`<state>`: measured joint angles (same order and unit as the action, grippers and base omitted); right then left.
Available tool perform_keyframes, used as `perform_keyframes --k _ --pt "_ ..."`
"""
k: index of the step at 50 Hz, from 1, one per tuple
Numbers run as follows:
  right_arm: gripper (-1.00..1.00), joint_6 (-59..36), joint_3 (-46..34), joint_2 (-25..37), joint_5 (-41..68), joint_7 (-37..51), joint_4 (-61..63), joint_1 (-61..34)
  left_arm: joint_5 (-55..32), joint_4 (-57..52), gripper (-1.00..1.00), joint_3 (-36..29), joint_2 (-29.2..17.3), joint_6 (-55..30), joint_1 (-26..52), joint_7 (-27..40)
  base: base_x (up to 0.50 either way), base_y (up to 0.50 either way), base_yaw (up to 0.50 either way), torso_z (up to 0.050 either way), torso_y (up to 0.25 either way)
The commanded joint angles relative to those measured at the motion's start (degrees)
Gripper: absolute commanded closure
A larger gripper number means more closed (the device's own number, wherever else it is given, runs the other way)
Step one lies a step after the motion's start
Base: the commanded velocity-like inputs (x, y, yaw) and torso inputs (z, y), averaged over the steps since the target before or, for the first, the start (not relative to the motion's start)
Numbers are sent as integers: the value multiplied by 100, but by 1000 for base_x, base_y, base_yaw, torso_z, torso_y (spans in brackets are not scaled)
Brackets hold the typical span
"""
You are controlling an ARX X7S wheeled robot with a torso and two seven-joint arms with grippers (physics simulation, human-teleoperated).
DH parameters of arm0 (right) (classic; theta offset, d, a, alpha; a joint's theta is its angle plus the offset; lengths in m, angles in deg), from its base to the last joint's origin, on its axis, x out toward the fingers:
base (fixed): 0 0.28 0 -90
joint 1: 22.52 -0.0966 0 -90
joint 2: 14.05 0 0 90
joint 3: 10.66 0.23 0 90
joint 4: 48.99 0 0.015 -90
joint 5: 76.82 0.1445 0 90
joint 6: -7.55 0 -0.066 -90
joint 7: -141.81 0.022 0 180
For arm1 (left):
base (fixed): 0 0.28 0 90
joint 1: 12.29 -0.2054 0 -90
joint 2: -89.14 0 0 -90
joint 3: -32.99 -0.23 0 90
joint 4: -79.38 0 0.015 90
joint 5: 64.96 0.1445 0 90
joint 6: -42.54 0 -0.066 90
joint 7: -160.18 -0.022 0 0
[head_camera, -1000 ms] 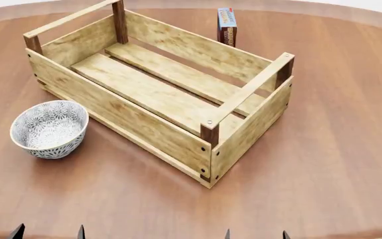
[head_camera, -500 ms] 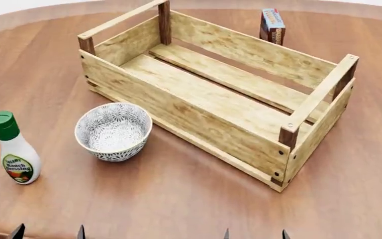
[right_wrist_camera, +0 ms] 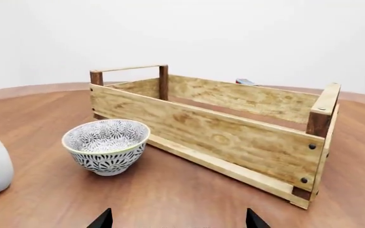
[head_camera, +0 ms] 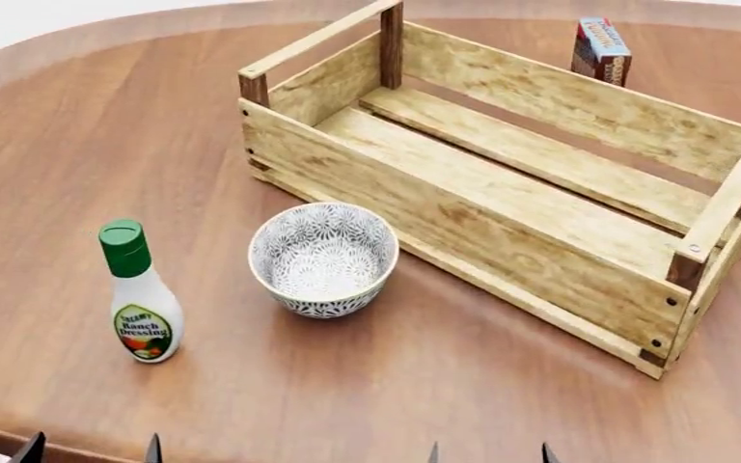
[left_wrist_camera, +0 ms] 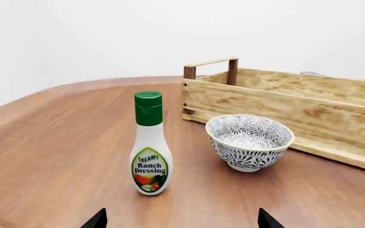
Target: Pick up the salad dressing and put it in the tray.
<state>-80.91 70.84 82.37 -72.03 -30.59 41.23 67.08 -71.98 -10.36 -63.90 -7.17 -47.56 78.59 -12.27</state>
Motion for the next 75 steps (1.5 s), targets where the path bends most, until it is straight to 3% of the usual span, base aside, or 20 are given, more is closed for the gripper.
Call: perform_keyframes --k 1,8,10,18,20,26,56,75 --pt "-100 -74 -143 76 -200 194 -22 -41 -239 -38 -100 38 -27 -144 50 80 0 0 0 0 0" --pt "-100 -453 172 58 95 460 548 -107 -482 -1047 -100 156 -235 -764 142 181 61 0 0 0 0" --pt "-100 -799 233 110 157 519 897 -166 -157 -1364 -100 83 -337 -771 168 342 477 0 0 0 0" --pt "-100 -1755 509 263 505 698 2105 -360 -414 -2503 -100 185 -593 -1481 296 391 500 0 0 0 0" --pt "-100 -2612 834 408 1017 747 2831 -661 -566 -3058 -100 330 -700 -1853 422 468 500 0 0 0 0" --pt "-100 -2884 961 563 1102 883 3315 -832 -834 -3484 -100 552 -833 -2096 577 481 500 0 0 0 0" --pt "-100 -3120 1238 719 1263 1246 3636 -1085 -1030 -3866 -100 709 -998 -2234 693 669 497 0 0 0 1" --pt "-100 -2586 1354 684 1492 1053 3518 -909 -1023 -3822 -100 668 -1023 -2118 624 701 10 0 184 0 0"
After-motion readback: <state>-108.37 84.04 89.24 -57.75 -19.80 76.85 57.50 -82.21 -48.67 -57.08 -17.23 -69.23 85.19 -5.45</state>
